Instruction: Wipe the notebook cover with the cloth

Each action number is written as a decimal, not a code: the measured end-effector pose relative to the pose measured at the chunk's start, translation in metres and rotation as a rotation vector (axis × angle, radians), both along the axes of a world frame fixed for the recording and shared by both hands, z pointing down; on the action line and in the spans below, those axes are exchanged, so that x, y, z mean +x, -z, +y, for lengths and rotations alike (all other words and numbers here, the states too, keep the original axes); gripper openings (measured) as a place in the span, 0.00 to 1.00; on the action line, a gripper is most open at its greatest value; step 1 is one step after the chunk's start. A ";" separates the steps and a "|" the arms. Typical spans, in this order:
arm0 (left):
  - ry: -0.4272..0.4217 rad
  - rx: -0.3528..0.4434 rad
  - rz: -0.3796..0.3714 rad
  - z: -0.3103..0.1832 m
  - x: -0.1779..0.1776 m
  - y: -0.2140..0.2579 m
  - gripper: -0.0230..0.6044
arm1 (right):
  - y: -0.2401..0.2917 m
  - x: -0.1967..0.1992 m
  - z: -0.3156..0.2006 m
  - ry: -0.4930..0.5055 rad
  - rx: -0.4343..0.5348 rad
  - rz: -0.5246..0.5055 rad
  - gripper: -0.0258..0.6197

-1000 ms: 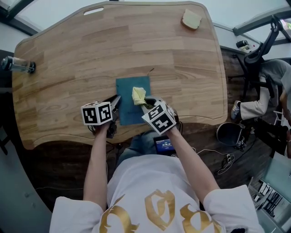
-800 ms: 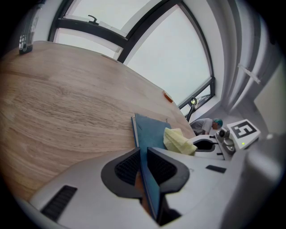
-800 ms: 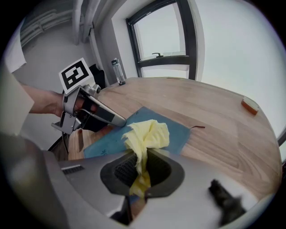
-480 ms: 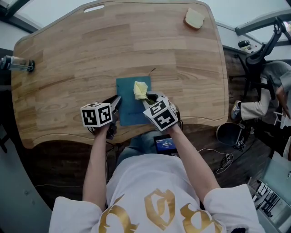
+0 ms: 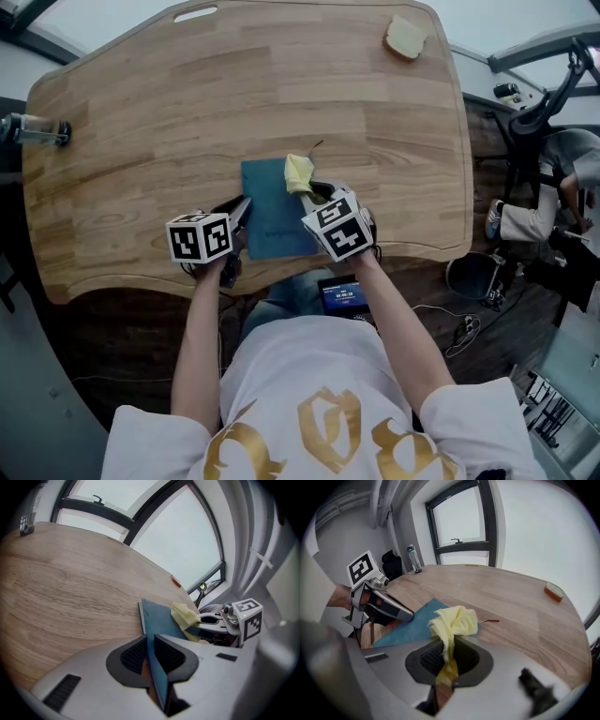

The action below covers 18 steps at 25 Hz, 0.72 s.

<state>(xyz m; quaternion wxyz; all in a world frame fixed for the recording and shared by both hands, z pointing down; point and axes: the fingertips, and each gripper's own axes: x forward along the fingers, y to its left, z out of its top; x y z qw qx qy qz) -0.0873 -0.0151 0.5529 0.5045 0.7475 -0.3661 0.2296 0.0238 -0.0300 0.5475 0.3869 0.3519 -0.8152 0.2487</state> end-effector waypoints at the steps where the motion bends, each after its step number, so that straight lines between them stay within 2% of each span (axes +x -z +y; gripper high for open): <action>1: 0.000 -0.001 0.002 0.000 0.000 0.000 0.13 | 0.000 0.001 -0.002 -0.006 0.008 0.004 0.10; 18: -0.002 -0.007 0.009 0.000 0.000 -0.001 0.13 | 0.000 0.001 -0.009 -0.042 -0.004 0.021 0.10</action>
